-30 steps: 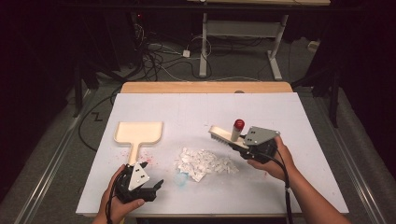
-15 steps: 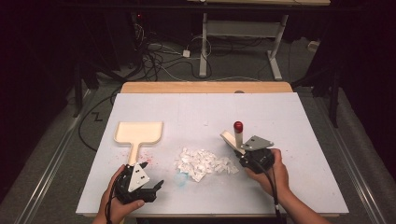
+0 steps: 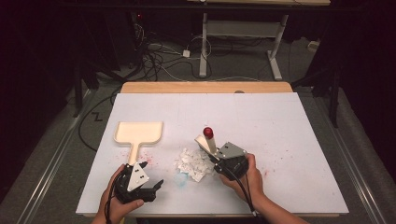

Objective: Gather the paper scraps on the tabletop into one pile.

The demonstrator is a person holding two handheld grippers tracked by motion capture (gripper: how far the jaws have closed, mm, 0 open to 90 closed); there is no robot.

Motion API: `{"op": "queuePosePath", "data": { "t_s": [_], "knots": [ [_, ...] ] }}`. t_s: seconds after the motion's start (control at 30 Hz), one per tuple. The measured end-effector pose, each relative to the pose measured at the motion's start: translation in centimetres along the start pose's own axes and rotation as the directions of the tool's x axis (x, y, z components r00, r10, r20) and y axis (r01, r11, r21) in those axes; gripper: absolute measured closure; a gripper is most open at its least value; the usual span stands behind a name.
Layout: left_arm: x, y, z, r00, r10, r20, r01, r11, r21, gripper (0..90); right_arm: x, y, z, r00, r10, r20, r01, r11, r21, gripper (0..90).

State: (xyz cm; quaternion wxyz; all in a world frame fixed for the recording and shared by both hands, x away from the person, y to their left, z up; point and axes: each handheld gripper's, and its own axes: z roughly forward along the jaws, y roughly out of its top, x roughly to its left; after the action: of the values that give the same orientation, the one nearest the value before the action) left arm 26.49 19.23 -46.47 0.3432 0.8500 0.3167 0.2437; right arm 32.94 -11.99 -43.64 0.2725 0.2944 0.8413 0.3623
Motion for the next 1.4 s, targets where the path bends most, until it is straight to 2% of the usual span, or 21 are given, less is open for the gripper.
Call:
{"op": "queuePosePath", "data": {
  "t_s": [0.07, 0.23, 0.33, 0.4, 0.43, 0.5, 0.53, 0.57, 0.63, 0.77, 0.83, 0.87, 0.93, 1.0, 1.03, 1.1, 1.2, 1.27, 1.3, 1.33, 1.4],
  "knots": [
    [0.0, 0.0, 0.0, 1.0, 0.0, 0.0, 0.0, 1.0, 0.0, 18.8, -0.5, 0.1, -0.4, 1.0, -0.002, 0.009, 0.002, 1.0, -0.014, 68.1],
    [0.0, 0.1, 0.2, 1.0, 0.006, -0.007, -0.006, 1.0, 0.001, 18.8, -2.9, 0.9, -1.5, 0.9989, 0.048, 0.003, -0.047, 0.996, -0.077, 68.0],
    [-0.1, 0.1, 0.2, 1.0, -0.004, 0.0, 0.004, 1.0, 0.003, 18.9, -3.9, 1.5, -1.5, 0.9987, 0.048, 0.02, -0.045, 0.994, -0.101, 68.0],
    [-0.1, 0.1, 0.2, 1.0, -0.004, -0.001, 0.004, 1.0, 0.007, 18.8, -5.5, 2.3, -0.7, 0.9983, 0.031, 0.05, -0.025, 0.992, -0.124, 68.0],
    [-0.1, 0.1, 0.2, 1.0, -0.009, 0.001, 0.009, 1.0, 0.004, 18.8, -5.5, 2.3, -0.7, 0.9983, 0.031, 0.05, -0.025, 0.992, -0.124, 68.0],
    [0.0, 0.1, 0.3, 1.0, 0.001, -0.003, -0.001, 1.0, 0.0, 18.8, -7.3, 2.9, 1.2, 0.9922, -0.019, 0.123, 0.032, 0.994, -0.104, 68.0],
    [0.0, 0.1, 0.3, 1.0, 0.007, -0.004, -0.007, 1.0, 0.004, 18.8, -7.3, 2.9, 1.2, 0.9922, -0.019, 0.123, 0.032, 0.994, -0.104, 68.0],
    [0.0, 0.0, 0.3, 1.0, -0.004, 0.003, 0.004, 0.9999, 0.012, 18.8, -8.5, 3.1, 2.9, 0.9929, -0.03, 0.115, 0.039, 0.996, -0.077, 68.1],
    [0.0, 0.0, 0.3, 1.0, -0.006, 0.0, 0.006, 1.0, 0.008, 18.8, -9.3, 3.2, 4.5, 0.9908, -0.067, 0.118, 0.075, 0.995, -0.065, 68.0],
    [0.1, -0.1, 0.1, 1.0, -0.007, -0.001, 0.007, 1.0, 0.007, 18.9, -9.7, 3.4, 6.7, 0.9837, -0.128, 0.126, 0.133, 0.991, -0.03, 68.1],
    [0.1, -0.1, 0.1, 1.0, -0.008, 0.001, 0.008, 0.9999, 0.007, 18.9, -9.6, 3.5, 8.6, 0.9855, -0.144, 0.09, 0.144, 0.99, 0.01, 68.1],
    [0.1, -0.1, 0.2, 0.9999, -0.01, 0.001, 0.01, 0.9999, 0.006, 18.9, -9.6, 3.5, 8.6, 0.9855, -0.144, 0.09, 0.144, 0.99, 0.01, 68.1],
    [0.1, -0.2, 0.2, 0.9999, -0.01, 0.0, 0.01, 0.9999, 0.007, 18.9, -9.1, 3.5, 9.7, 0.9872, -0.155, 0.036, 0.154, 0.988, 0.025, 68.1],
    [0.2, -0.2, 0.1, 0.9999, -0.012, 0.002, 0.012, 0.9999, 0.005, 18.9, -8.9, 3.6, 9.7, 0.9857, -0.167, 0.025, 0.166, 0.986, 0.031, 68.0],
    [0.2, -0.2, 0.1, 0.9999, -0.013, -0.001, 0.013, 0.9999, 0.004, 18.9, -8.4, 3.5, 9.6, 0.9814, -0.189, -0.032, 0.19, 0.981, 0.029, 67.8],
    [0.3, -0.3, 0.0, 0.9998, -0.019, -0.002, 0.019, 0.9998, 0.003, 18.9, -8.0, 3.5, 9.2, 0.9722, -0.221, -0.076, 0.223, 0.974, 0.021, 67.7],
    [0.4, -0.3, 0.0, 0.9998, -0.018, -0.004, 0.018, 0.9998, 0.007, 18.9, -7.4, 3.4, 7.8, 0.9531, -0.237, -0.188, 0.237, 0.971, -0.023, 67.9],
    [0.3, -0.2, 0.0, 0.9999, -0.014, -0.004, 0.014, 0.9998, 0.011, 18.9, -6.8, 3.0, 6.7, 0.9246, -0.25, -0.287, 0.243, 0.968, -0.06, 67.9],
    [0.3, -0.2, 0.0, 0.9999, -0.013, -0.004, 0.013, 0.9999, 0.008, 18.9, -6.3, 2.8, 6.1, 0.9089, -0.274, -0.314, 0.267, 0.961, -0.067, 67.8],
    [0.2, -0.2, 0.0, 0.9999, -0.014, -0.003, 0.014, 0.9999, 0.005, 18.9, -6.3, 2.8, 6.1, 0.9089, -0.274, -0.314, 0.267, 0.961, -0.067, 67.8],
    [0.2, -0.2, 0.0, 0.9998, -0.019, -0.001, 0.019, 0.9998, 0.004, 18.9, -5.2, 1.9, 4.6, 0.8769, -0.308, -0.369, 0.299, 0.951, -0.082, 67.6]
  ]
}}
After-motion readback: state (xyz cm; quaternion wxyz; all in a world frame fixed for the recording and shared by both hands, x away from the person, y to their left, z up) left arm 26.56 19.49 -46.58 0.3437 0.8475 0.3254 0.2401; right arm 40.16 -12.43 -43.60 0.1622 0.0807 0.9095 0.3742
